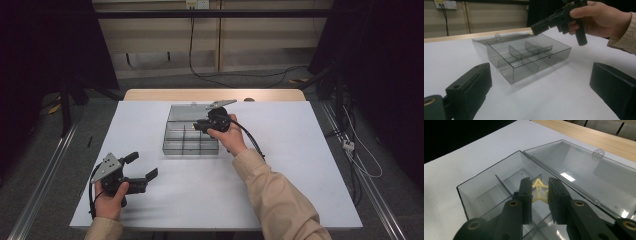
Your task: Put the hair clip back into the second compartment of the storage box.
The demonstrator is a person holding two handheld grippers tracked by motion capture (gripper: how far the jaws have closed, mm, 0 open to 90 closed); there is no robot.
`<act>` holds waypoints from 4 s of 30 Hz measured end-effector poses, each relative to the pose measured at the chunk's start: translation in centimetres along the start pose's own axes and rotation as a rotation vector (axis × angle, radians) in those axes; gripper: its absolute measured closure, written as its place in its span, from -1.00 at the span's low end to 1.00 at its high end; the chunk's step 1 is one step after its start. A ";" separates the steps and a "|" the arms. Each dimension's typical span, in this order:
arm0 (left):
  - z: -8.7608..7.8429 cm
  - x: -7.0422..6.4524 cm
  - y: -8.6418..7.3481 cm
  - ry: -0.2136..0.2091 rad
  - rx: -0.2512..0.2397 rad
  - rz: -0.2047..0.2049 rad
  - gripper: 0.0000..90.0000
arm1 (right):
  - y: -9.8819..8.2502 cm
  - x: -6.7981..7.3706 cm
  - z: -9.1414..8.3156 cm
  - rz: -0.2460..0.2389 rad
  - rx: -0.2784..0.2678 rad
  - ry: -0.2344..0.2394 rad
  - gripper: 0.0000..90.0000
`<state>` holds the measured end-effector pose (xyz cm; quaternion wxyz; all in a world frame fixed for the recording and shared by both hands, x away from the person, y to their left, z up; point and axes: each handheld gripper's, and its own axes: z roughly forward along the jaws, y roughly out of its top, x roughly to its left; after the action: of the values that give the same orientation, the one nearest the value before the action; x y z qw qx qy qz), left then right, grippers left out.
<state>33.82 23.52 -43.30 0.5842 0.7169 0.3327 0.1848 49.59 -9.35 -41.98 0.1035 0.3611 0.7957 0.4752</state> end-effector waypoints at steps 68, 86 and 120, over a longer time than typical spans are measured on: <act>-0.1 0.2 0.0 0.008 0.000 -0.005 -0.91 | -1.0 1.4 -1.8 0.029 0.015 -0.018 -0.49; -0.1 0.0 0.0 0.000 0.003 -0.004 -0.91 | -4.0 2.0 -6.9 0.043 -0.010 -0.032 -0.58; -0.2 0.0 0.0 0.001 0.004 -0.001 -0.91 | -9.1 2.2 -13.8 0.001 -0.019 -0.078 -0.60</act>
<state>33.71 23.64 -43.22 0.5827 0.7179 0.3334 0.1842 36.67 -19.87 -41.91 0.1375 0.3786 0.7865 0.4682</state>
